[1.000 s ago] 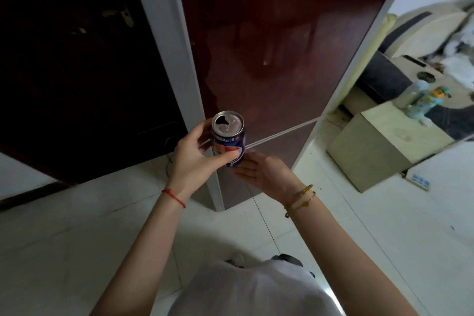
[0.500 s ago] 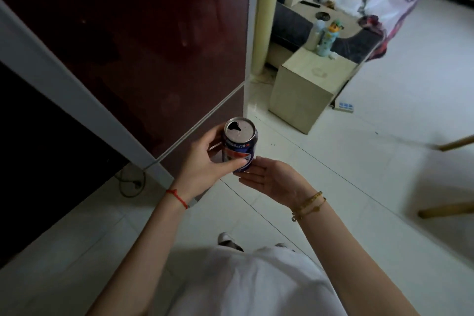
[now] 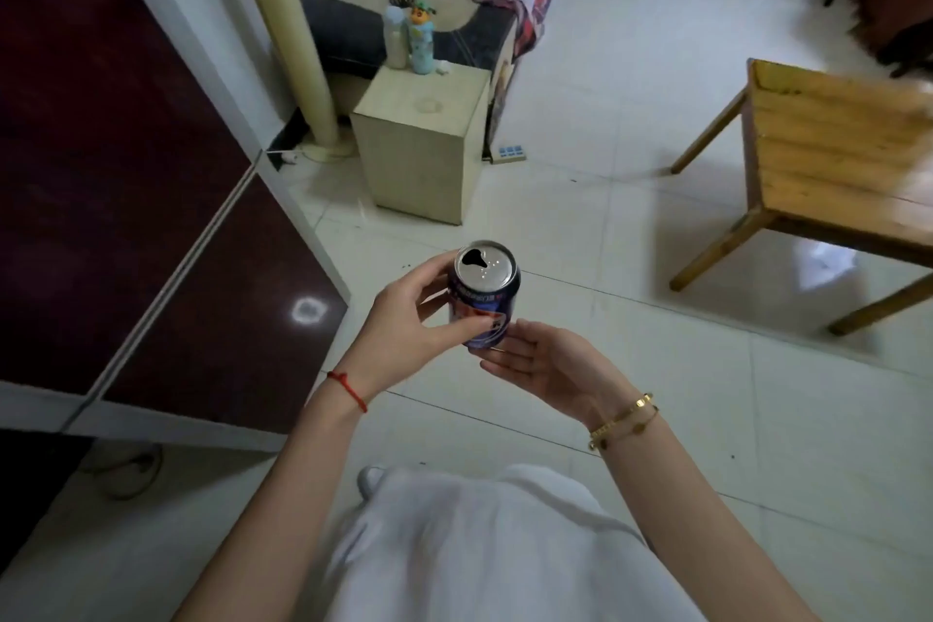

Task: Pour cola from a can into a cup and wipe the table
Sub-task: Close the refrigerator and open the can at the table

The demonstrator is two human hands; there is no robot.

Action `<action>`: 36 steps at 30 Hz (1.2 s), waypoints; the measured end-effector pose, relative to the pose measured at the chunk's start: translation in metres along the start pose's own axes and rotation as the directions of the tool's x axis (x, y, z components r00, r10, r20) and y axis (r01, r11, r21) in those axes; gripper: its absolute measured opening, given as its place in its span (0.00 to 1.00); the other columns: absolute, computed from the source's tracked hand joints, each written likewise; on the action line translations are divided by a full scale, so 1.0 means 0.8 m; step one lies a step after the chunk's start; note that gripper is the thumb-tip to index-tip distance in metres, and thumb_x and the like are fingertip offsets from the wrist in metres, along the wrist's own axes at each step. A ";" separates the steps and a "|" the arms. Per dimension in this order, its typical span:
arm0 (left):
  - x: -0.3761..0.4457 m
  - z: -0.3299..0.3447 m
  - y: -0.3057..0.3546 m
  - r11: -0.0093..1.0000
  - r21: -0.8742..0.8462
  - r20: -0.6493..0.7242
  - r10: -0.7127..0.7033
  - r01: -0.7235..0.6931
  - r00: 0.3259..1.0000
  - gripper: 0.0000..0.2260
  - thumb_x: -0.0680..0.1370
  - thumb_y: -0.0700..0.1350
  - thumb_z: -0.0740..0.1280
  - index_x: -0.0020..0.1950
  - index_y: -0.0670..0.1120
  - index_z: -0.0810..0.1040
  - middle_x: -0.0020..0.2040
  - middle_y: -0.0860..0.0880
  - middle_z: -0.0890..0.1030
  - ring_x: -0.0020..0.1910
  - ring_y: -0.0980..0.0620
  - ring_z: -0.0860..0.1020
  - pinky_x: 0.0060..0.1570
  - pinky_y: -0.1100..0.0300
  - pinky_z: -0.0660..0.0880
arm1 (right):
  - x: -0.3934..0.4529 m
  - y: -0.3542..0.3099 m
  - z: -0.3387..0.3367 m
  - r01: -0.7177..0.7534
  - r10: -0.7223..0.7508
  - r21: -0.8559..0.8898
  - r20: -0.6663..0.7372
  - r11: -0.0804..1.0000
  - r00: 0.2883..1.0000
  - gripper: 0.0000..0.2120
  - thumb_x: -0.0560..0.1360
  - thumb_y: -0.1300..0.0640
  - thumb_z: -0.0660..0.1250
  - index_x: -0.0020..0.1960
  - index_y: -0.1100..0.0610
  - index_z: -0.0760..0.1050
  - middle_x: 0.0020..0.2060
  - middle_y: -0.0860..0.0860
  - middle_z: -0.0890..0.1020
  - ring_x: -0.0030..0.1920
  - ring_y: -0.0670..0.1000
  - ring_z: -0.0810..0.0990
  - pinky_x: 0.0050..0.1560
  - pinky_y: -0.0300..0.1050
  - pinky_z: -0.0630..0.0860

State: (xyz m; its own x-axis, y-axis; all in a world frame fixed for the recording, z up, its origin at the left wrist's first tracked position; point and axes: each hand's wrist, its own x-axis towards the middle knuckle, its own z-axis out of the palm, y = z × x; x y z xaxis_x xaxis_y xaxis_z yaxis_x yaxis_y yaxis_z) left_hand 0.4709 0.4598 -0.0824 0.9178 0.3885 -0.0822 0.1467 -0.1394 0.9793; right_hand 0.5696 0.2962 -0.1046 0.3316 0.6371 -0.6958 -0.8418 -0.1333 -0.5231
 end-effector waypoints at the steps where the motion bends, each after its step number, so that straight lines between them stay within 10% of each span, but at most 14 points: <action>1: 0.006 0.024 0.005 1.000 -0.002 0.027 0.001 -0.001 1.000 0.30 0.67 0.42 0.79 0.67 0.50 0.75 0.61 0.54 0.81 0.63 0.57 0.77 0.64 0.60 0.73 | -0.012 -0.005 -0.022 0.012 -0.012 0.017 -0.018 1.000 1.000 0.17 0.82 0.60 0.53 0.64 0.69 0.73 0.57 0.65 0.81 0.61 0.60 0.80 0.64 0.52 0.75; 36: 0.321 0.705 0.152 0.971 0.044 0.728 0.129 -0.233 0.674 0.29 0.66 0.47 0.80 0.65 0.54 0.76 0.59 0.59 0.81 0.61 0.60 0.78 0.62 0.61 0.75 | -0.208 -0.238 -0.605 0.520 -0.217 0.465 -0.560 0.716 0.800 0.16 0.83 0.60 0.52 0.52 0.66 0.76 0.45 0.61 0.83 0.56 0.59 0.82 0.58 0.52 0.77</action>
State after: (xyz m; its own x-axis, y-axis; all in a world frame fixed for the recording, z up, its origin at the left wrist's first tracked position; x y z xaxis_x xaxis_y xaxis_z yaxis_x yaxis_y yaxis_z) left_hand 0.9324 0.0291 -0.0886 0.9057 -0.4191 -0.0639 -0.0554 -0.2664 0.9623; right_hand 0.8812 -0.1518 -0.1274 0.6866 0.1135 -0.7182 -0.6286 0.5889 -0.5079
